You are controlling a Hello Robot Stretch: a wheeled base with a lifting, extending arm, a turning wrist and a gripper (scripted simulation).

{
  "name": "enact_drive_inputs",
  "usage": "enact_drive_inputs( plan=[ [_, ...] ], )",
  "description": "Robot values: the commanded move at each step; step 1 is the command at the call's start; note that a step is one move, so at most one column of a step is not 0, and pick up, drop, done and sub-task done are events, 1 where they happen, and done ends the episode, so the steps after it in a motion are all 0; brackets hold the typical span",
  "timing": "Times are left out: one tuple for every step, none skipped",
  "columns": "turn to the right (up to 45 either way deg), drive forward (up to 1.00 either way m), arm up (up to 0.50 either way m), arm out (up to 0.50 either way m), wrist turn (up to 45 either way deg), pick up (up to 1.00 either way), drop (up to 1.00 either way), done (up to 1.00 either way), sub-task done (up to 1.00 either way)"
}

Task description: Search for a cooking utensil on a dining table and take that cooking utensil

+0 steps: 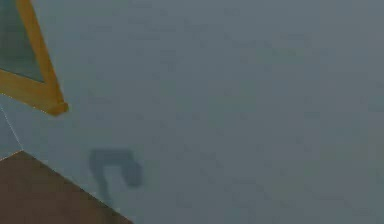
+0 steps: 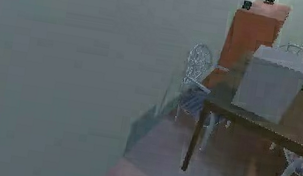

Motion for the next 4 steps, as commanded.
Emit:
enact_drive_inputs(
  plan=[
    [-45.0,0.00,0.00,0.00,0.0,0.00,0.00,0.00,0.00],
    [-24.0,0.00,0.00,0.00,0.0,0.00,0.00,0.00,0.00],
    [0.0,0.90,0.00,0.00,0.0,0.00,0.00,0.00,0.00],
    [-33.0,0.00,0.00,0.00,0.0,0.00,0.00,0.00,0.00]
  ],
)
